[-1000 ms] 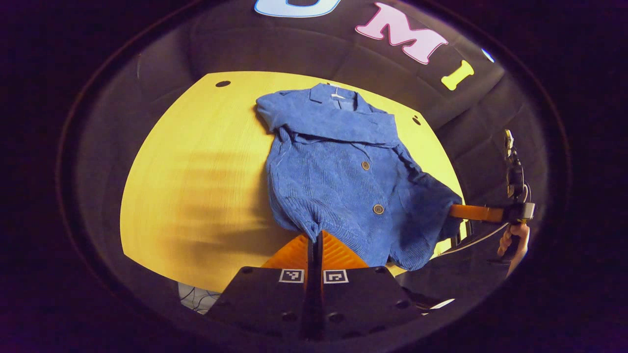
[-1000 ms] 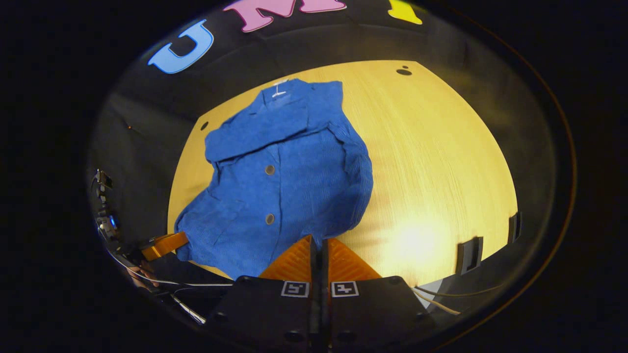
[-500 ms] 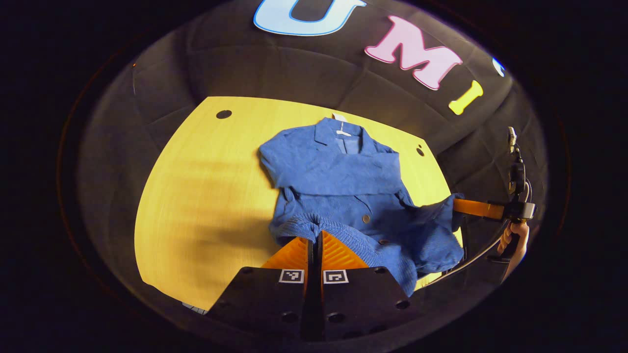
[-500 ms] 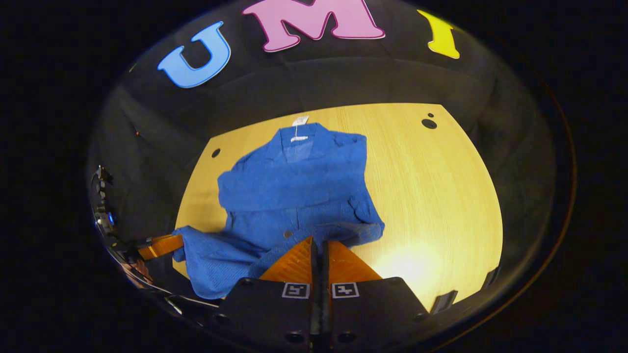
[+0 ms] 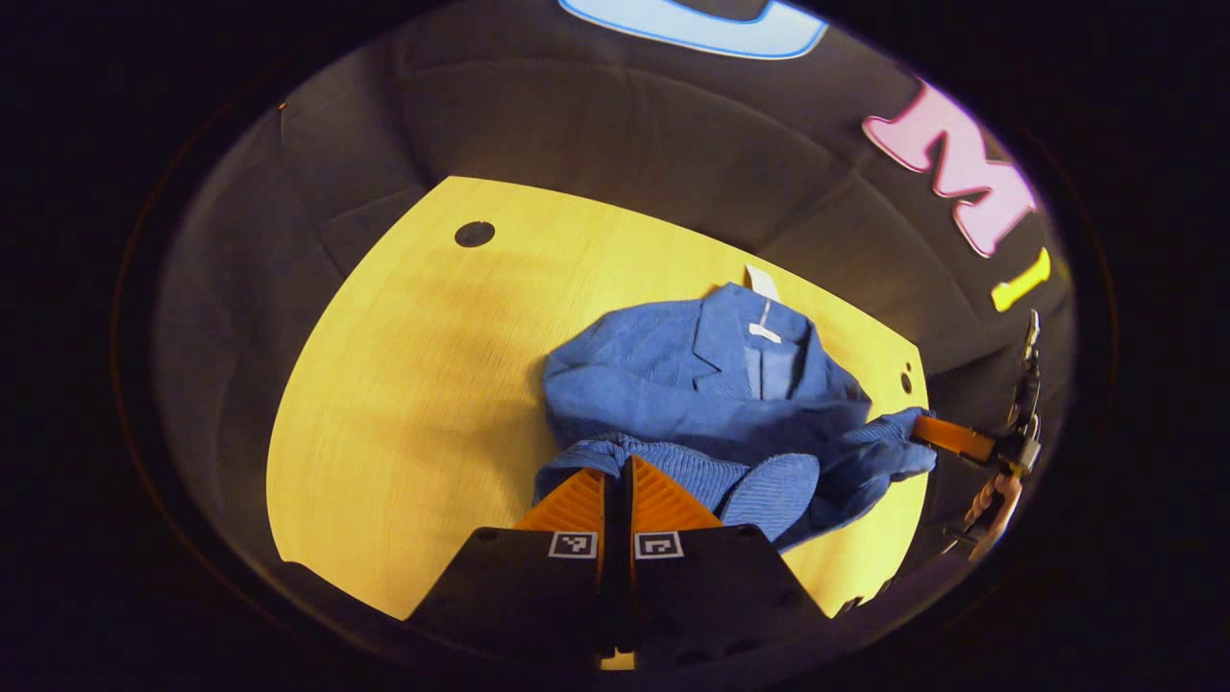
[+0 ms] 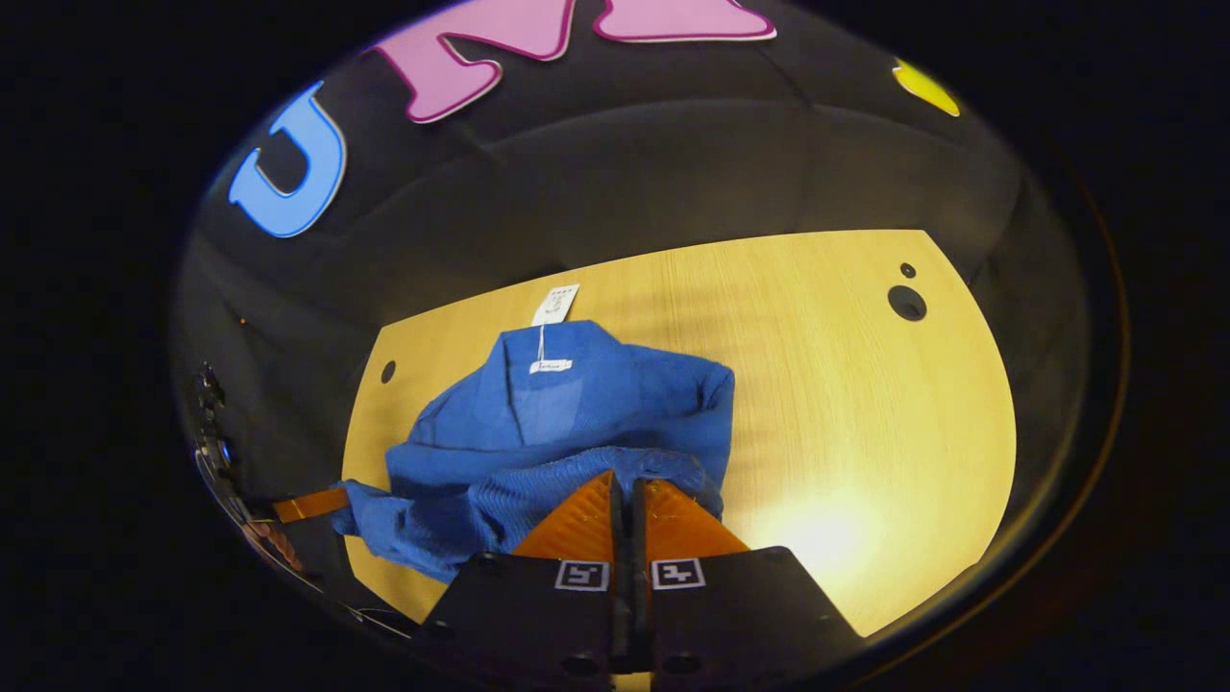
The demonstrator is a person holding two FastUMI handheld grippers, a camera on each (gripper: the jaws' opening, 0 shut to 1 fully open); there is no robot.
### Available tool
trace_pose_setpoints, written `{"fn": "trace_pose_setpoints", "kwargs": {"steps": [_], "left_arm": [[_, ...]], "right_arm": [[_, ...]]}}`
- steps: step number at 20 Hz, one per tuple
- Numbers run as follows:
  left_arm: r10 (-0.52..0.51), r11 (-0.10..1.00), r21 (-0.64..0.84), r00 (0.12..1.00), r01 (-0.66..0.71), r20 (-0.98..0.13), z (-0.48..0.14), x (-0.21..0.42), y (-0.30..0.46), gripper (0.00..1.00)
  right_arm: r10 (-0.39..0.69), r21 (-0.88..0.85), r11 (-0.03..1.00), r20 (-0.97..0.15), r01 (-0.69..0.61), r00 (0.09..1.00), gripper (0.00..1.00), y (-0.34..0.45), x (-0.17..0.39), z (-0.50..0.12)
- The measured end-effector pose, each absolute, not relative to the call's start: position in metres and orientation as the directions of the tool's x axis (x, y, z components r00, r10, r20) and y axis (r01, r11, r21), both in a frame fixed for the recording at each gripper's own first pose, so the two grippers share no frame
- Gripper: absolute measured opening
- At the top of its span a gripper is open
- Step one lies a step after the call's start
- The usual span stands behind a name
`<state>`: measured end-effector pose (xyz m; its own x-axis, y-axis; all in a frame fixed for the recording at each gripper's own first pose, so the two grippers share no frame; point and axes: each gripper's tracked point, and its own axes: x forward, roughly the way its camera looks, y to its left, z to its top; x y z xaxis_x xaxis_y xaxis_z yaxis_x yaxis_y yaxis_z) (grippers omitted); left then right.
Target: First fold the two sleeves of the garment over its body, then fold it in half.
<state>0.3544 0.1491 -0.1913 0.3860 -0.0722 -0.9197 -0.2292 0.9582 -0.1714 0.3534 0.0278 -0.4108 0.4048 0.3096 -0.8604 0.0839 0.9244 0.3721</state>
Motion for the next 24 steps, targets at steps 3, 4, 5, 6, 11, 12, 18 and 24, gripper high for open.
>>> {"fn": "trace_pose_setpoints", "kwargs": {"steps": [3,4,5,6,11,12,18,24], "left_arm": [[-0.063,0.940,-0.167,0.329,-0.298,-0.942,-0.219,0.385,0.148,0.00],[-0.049,0.942,-0.145,0.305,-0.302,-0.951,-0.231,0.390,0.151,0.00],[-0.038,0.944,-0.125,0.275,-0.305,-0.961,-0.243,0.394,0.153,0.00],[-0.021,0.942,-0.104,0.253,-0.318,-0.967,-0.252,0.398,0.155,0.00],[0.015,0.943,-0.073,0.258,-0.326,-0.966,-0.281,0.422,0.156,0.00],[0.007,0.948,-0.083,0.282,-0.306,-0.959,-0.282,0.426,0.153,0.02],[0.051,0.932,-0.105,0.412,-0.347,-0.910,-0.268,0.448,0.163,0.66],[0.260,0.898,-0.073,0.657,-0.434,-0.708,-0.187,0.465,0.210,0.82]], "right_arm": [[0.331,0.400,0.907,-0.871,0.130,0.364,0.02,0.025,0.368,-0.447],[0.333,0.398,0.907,-0.877,0.137,0.346,0.02,0.024,0.369,-0.461],[0.334,0.395,0.908,-0.883,0.139,0.330,0.02,0.023,0.368,-0.472],[0.336,0.395,0.908,-0.885,0.140,0.322,0.02,0.023,0.369,-0.480],[0.338,0.420,0.890,-0.870,0.179,0.360,0.14,0.022,0.390,-0.506],[0.337,0.429,0.880,-0.866,0.203,0.370,0.17,0.020,0.395,-0.505],[0.248,0.445,0.846,-0.815,0.293,0.524,0.76,-0.019,0.431,-0.487],[0.152,0.340,0.930,-0.705,0.143,0.693,0.98,-0.047,0.435,-0.425]]}}
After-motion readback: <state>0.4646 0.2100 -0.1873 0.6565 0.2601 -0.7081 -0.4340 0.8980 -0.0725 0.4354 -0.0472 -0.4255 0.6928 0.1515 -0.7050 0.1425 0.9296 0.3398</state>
